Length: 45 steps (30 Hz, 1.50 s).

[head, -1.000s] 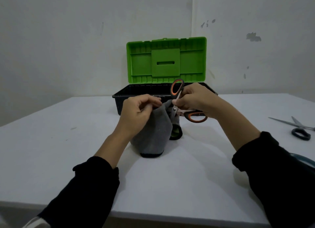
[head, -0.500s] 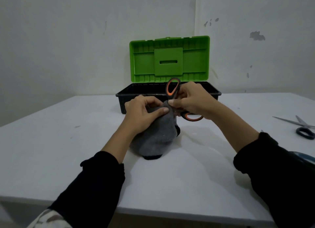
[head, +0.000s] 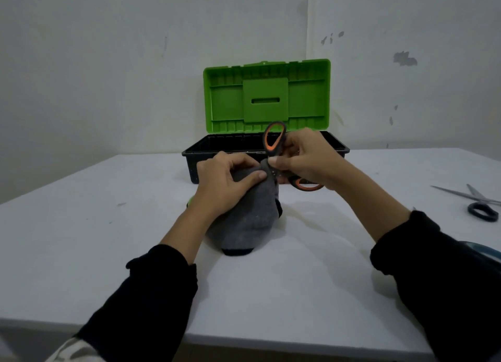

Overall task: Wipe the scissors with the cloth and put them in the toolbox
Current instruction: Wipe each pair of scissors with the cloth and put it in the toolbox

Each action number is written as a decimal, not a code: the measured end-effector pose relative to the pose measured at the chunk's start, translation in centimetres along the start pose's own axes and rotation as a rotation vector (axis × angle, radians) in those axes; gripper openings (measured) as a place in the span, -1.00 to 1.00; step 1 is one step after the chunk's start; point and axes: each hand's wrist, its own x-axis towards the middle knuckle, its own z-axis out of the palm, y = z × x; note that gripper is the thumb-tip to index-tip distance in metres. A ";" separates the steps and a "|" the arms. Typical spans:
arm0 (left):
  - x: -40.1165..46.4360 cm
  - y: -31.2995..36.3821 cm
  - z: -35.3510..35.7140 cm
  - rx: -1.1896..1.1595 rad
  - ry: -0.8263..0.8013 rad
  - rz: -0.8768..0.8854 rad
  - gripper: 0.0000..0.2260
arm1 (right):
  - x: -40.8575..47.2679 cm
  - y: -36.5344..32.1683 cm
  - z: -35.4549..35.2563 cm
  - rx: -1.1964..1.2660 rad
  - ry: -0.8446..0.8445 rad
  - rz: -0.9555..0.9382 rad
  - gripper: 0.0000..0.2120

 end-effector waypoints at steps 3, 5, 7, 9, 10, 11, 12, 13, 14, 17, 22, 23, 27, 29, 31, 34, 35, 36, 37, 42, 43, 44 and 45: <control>0.0 -0.1 -0.5 0.008 0.017 -0.017 -0.87 | -0.3 -0.1 -1.1 -0.052 0.004 -0.020 -0.88; 0.1 -0.4 -0.6 -0.004 0.015 -0.044 -0.82 | -0.5 -0.1 -1.6 -0.143 -0.005 -0.039 -0.83; 0.0 -0.4 -0.3 -0.048 -0.026 -0.043 -0.78 | -0.5 -0.4 -1.2 -0.269 -0.008 -0.069 -0.81; 0.0 0.0 0.3 -0.069 -0.039 -0.014 -0.76 | -0.3 -0.6 -0.3 -0.281 -0.015 -0.111 -0.84; 0.0 0.0 0.4 -0.070 -0.034 -0.015 -0.77 | -0.1 -0.6 -0.1 -0.255 -0.002 -0.119 -0.89; 0.0 0.0 0.4 -0.066 -0.026 -0.019 -0.79 | 0.0 -0.5 0.0 -0.226 0.016 -0.116 -0.91; 0.1 -0.1 0.2 -0.049 -0.018 -0.024 -0.82 | 0.1 -0.5 -0.2 -0.191 0.028 -0.104 -0.91; 0.1 -0.1 0.1 -0.040 -0.015 -0.030 -0.86 | 0.1 -0.4 -0.4 -0.154 0.026 -0.089 -0.91; 0.0 -0.1 -0.1 -0.040 -0.015 -0.035 -0.89 | 0.0 -0.3 -0.8 -0.119 0.017 -0.070 -0.91; 0.0 -0.6 -0.6 -0.042 -0.006 -0.033 -0.93 | -0.4 0.1 -1.9 0.022 -0.028 0.020 -0.90; -0.4 -1.5 -0.4 0.016 -0.013 0.070 -0.88 | -0.4 1.0 -3.0 0.174 -0.138 0.354 -0.85; -0.4 -1.3 -0.2 0.041 0.001 0.112 -0.87 | -0.4 0.9 -3.0 0.240 -0.131 0.447 -0.83; -0.4 -1.2 0.2 0.085 0.065 0.128 -0.83 | -0.1 1.0 -2.8 0.394 -0.112 0.607 -0.66; -0.6 -1.3 0.3 0.073 0.069 0.068 -0.82 | -0.1 1.0 -2.8 0.433 -0.255 0.605 -0.89; -0.6 -1.4 0.4 0.057 0.059 0.001 -0.86 | -0.4 1.2 -3.0 0.588 -0.323 0.639 -0.86; -0.5 -2.0 0.3 0.053 0.060 -0.108 -0.86 | -0.9 2.1 -3.0 0.867 -0.316 0.657 -0.69; -0.5 -2.1 0.3 0.047 0.067 -0.147 -0.85 | -1.1 2.3 -2.9 0.938 -0.303 0.635 -0.67; -0.4 -2.1 0.3 0.032 0.079 -0.185 -0.85 | -1.2 2.5 -2.7 0.989 -0.287 0.610 -0.69; -0.4 -2.1 0.3 0.019 0.093 -0.219 -0.86 | -1.3 2.7 -2.5 1.015 -0.270 0.581 -0.73; -0.4 -1.8 0.3 -0.035 0.172 -0.234 -0.90 | -0.9 2.6 0.2 0.851 -0.074 0.503 -0.93; -0.3 -1.7 0.3 -0.042 0.193 -0.222 -0.93 | -0.8 2.5 0.5 0.821 -0.035 0.489 -0.94; -0.3 -1.7 0.2 -0.048 0.223 -0.214 -0.95 | -0.7 2.5 0.8 0.803 -0.007 0.479 -0.94; -0.1 -1.5 0.1 -0.057 0.259 -0.209 -0.96 | -0.7 2.4 0.8 0.790 0.013 0.474 -0.94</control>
